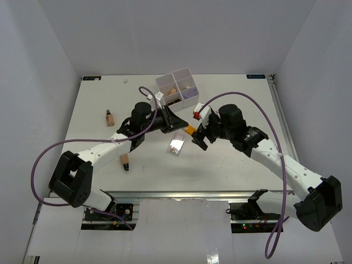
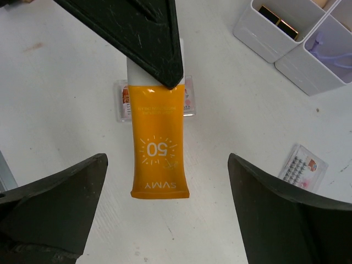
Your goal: Organize the makeup
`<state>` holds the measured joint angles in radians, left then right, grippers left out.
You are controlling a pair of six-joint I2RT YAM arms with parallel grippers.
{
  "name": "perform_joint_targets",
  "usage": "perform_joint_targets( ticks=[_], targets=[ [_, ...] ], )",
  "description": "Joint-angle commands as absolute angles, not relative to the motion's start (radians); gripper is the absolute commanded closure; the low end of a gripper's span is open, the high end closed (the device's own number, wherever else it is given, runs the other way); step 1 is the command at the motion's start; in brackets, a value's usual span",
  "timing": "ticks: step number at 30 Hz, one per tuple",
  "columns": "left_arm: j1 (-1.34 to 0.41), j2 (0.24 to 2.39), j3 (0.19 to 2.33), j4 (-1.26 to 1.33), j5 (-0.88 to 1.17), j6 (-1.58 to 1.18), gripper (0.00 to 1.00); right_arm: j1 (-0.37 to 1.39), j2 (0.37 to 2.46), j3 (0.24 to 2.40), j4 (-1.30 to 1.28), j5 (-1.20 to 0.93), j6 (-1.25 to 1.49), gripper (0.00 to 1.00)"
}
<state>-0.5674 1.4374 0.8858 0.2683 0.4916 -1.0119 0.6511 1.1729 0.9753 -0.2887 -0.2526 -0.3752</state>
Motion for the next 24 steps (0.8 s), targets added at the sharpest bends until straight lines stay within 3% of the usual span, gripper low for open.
perform_joint_targets(
  ticks=[1,5,12,18,24],
  targets=[
    [-0.567,1.434,1.003,0.129,0.412,-0.855,1.00,0.592,1.102,0.957,-0.260,-0.292,-0.396,0.03],
    [-0.557,1.477,1.148,-0.009,0.300,-0.669,1.00,0.491,1.006,0.928,-0.321,-0.464,-0.498,0.10],
    [-0.550,1.693,1.515,-0.123,0.232,-0.293,1.00,0.293,0.873,0.739,-0.319,-0.850,-0.594,0.10],
    [-0.538,1.865,1.788,-0.122,0.248,0.046,1.00,0.194,0.819,0.712,-0.322,-0.938,-0.588,0.10],
    [-0.506,2.072,2.019,-0.134,0.252,0.148,1.00,0.177,0.814,0.712,-0.316,-0.921,-0.570,0.10]
  ],
)
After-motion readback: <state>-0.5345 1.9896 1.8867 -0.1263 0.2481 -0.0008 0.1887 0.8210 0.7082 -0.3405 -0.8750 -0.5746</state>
